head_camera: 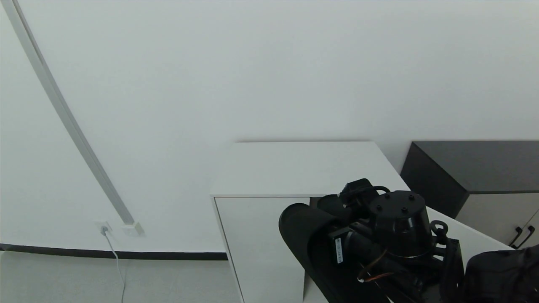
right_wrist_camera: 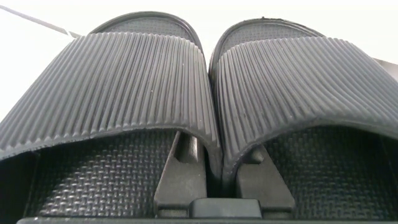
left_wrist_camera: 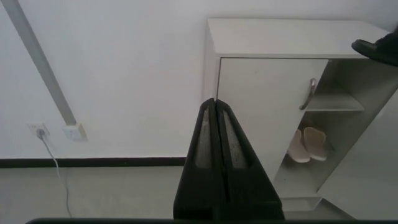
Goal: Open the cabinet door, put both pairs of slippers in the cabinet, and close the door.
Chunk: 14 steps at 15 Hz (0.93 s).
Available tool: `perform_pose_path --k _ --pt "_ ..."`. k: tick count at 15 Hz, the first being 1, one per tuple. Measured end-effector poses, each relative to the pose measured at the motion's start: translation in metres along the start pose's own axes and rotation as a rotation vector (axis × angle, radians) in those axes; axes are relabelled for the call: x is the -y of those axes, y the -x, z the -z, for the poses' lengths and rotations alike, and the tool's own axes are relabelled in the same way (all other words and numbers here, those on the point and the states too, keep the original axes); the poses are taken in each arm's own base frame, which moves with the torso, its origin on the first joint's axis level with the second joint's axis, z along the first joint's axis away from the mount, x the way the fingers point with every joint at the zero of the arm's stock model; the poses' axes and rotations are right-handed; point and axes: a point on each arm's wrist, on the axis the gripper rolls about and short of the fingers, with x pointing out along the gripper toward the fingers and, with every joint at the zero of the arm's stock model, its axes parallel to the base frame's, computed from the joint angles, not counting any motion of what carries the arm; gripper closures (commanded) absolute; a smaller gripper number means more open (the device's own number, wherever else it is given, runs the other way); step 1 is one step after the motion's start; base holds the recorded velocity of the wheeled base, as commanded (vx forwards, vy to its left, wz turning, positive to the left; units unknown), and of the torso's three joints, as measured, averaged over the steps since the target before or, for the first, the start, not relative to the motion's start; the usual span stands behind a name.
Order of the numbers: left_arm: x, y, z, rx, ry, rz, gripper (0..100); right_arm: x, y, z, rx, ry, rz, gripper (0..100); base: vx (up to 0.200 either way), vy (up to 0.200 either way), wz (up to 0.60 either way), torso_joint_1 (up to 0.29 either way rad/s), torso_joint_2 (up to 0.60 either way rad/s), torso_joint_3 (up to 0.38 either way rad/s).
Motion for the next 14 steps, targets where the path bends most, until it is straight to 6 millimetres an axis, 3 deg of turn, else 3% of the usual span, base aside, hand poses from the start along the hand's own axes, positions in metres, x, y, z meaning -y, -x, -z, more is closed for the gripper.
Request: perform_pose_path --k 6,14 --pt "0.0000 0.0000 0.0000 0.000 0.000 0.000 100 0.0001 0.0004 0.0015 -0.005 0.005 0.000 100 0.000 -0.200 0.00 0.002 0.00 0.002" --pt "0.0000 0.0000 0.0001 0.000 0.000 0.000 100 0.0006 0.0010 0.0030 -0.010 0.008 0.001 100 0.000 0.000 -0.07 0.001 0.00 0.000"
